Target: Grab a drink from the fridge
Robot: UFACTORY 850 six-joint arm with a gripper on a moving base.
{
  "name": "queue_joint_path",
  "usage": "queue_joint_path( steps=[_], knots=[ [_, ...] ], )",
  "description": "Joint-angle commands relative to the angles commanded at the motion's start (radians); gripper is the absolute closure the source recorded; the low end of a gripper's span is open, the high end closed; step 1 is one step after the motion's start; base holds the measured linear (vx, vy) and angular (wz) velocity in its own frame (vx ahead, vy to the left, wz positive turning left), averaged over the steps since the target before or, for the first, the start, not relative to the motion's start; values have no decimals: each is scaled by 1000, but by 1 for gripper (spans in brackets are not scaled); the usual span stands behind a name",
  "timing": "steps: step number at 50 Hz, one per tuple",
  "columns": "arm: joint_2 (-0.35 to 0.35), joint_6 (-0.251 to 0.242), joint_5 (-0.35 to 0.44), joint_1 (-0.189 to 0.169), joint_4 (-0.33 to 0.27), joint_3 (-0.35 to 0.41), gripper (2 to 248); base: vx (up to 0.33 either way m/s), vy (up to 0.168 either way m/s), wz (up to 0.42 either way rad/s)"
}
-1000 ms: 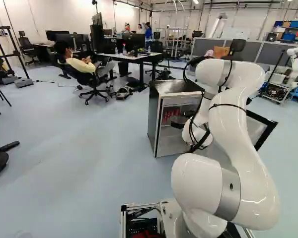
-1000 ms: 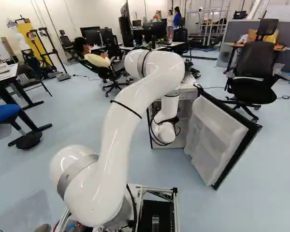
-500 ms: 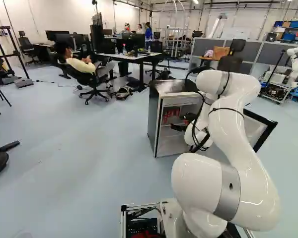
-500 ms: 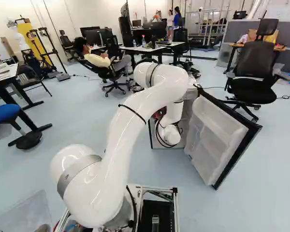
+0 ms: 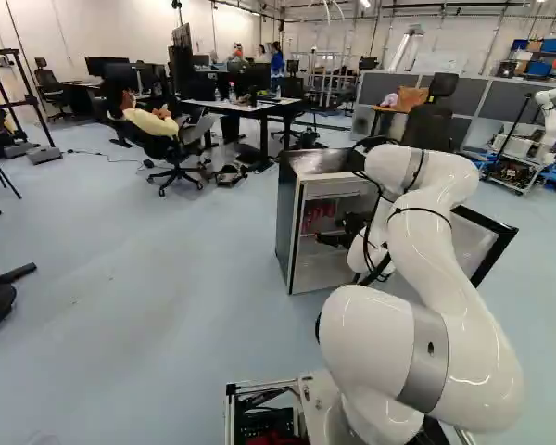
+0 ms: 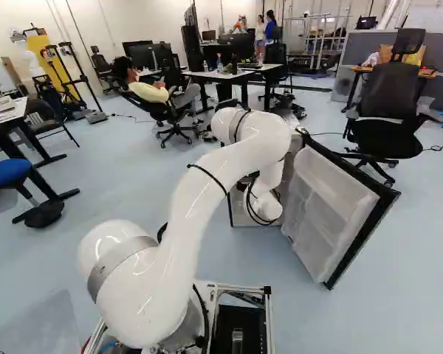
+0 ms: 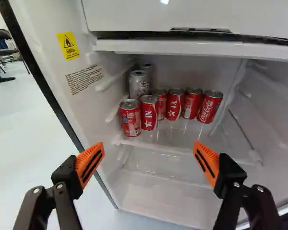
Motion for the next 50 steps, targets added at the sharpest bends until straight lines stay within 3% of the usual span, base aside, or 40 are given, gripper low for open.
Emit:
queue_joint_path(
  steps=[12,50],
  knots=[
    [-20,0,0,7,-63,-42,3,0,0,0],
    [-86,0,0,35,-67,-179,3,0,0,0]
  ],
)
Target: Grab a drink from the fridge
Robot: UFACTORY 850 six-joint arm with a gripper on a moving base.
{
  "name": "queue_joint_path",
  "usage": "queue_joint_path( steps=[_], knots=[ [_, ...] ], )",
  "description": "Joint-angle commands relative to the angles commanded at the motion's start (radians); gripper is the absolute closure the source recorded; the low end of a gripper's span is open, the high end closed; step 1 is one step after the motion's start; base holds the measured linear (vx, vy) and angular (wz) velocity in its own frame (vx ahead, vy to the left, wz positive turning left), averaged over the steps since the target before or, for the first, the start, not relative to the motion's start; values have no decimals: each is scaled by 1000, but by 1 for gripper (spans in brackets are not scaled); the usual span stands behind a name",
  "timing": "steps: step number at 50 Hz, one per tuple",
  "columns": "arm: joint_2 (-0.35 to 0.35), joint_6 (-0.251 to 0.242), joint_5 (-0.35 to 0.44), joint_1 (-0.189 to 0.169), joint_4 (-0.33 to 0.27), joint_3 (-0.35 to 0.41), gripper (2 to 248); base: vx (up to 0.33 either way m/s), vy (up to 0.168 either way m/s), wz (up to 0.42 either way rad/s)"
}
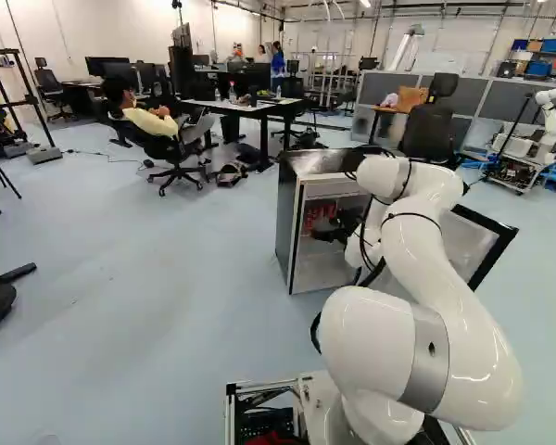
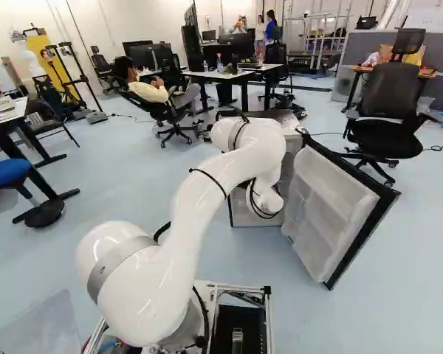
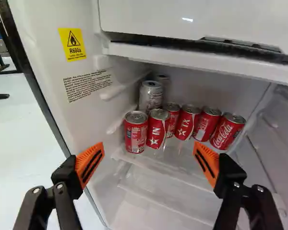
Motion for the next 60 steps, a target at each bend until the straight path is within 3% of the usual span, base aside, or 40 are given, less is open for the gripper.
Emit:
queue_joint_path(
  steps=[15,16,21,22,26,27,31,32,37,38,42,43,47,48,58,60],
  knots=[
    [0,0,0,0,0,0,12,0,0,0],
    [0,0,0,0,0,0,25,0,0,0],
    [0,0,0,0,0,0,25,0,0,0],
    [0,0,0,0,0,0,37,0,0,0],
    [0,0,0,0,0,0,37,0,0,0],
    [0,0,0,0,0,0,49,0,0,0],
    [0,0,0,0,0,0,49,0,0,0],
    [0,0,0,0,0,0,62,0,0,0],
    [0,0,0,0,0,0,62,0,0,0],
    [0,0,0,0,0,0,74,0,0,0],
    [0,0,0,0,0,0,74,0,0,0],
    [0,0,0,0,0,0,87,0,0,0],
    [0,0,0,0,0,0,87,0,0,0],
    [0,0,0,0,0,0,99,0,0,0],
    [0,0,0,0,0,0,111,0,0,0],
    [0,0,0,0,0,0,123,0,0,0]
  ],
)
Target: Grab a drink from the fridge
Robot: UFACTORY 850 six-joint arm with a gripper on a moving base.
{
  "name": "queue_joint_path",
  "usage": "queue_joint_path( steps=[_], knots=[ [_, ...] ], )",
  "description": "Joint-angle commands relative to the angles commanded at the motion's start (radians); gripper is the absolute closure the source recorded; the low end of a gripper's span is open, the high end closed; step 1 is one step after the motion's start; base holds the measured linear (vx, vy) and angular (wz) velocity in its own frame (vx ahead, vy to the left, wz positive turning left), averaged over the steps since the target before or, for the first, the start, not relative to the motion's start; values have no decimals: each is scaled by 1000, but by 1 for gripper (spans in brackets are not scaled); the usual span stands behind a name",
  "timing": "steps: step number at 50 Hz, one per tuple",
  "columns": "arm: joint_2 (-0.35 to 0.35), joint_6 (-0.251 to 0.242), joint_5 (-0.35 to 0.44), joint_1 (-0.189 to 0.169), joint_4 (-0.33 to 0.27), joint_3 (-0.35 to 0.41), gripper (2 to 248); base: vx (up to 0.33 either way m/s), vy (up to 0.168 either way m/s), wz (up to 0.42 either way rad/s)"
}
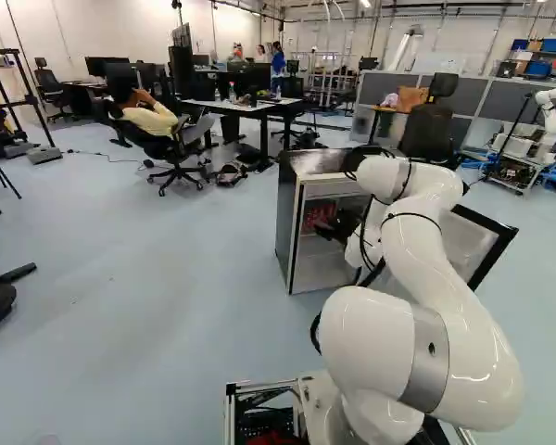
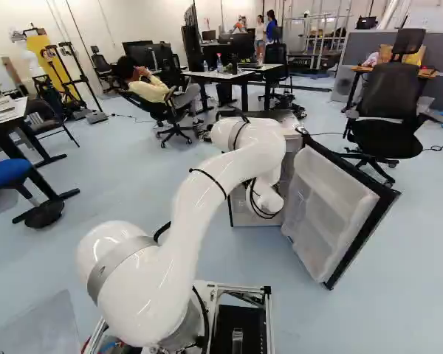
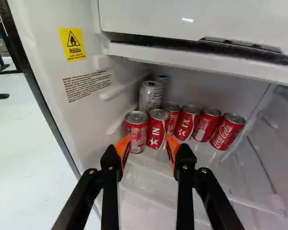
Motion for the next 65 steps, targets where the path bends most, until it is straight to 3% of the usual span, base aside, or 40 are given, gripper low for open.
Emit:
queue_joint_path(
  steps=[8,14,46,65],
  knots=[
    [0,0,0,0,0,0,129,0,0,0],
    [0,0,0,0,0,0,114,0,0,0],
    [-4,0,-1,14,1,-8,115,0,0,0],
    [-17,0,-57,35,61,-34,115,0,0,0]
  ],
)
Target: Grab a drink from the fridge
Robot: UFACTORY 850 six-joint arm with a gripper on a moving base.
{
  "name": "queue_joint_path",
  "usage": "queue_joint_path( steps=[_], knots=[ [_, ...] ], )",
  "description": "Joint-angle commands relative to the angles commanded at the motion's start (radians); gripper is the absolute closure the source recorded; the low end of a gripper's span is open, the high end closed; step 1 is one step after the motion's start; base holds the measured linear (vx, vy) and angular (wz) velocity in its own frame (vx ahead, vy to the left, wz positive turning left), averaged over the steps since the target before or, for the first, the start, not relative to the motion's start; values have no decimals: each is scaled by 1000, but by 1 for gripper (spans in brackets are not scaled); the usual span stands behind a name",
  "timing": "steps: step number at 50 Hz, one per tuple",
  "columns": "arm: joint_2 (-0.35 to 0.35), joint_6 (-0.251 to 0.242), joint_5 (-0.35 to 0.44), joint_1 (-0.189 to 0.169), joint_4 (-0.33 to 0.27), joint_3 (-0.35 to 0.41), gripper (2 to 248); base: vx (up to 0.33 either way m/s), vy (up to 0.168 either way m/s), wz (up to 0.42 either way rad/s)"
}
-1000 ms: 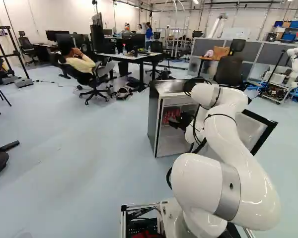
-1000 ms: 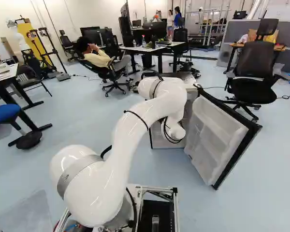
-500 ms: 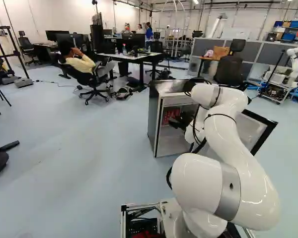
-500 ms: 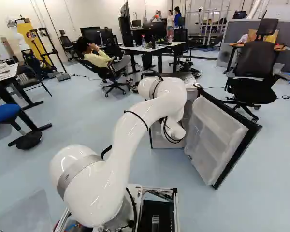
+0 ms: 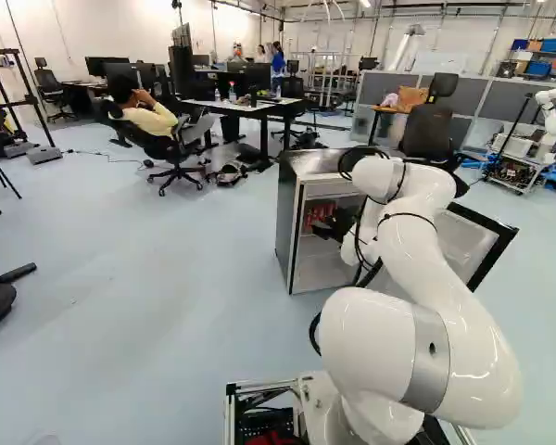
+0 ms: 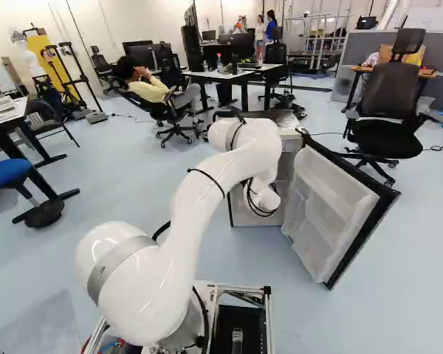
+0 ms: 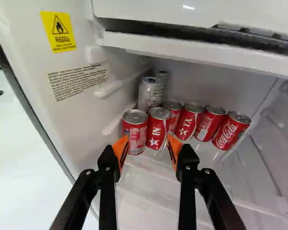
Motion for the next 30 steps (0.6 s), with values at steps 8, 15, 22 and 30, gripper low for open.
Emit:
queue_joint_path(
  steps=[8,15,22,30],
  knots=[
    [-7,0,-28,13,21,-14,115,0,0,0],
    [-12,0,-32,28,21,-24,115,0,0,0],
    [-16,0,-32,45,21,-31,115,0,0,0],
    [-19,0,-32,63,21,-37,115,0,0,0]
  ],
)
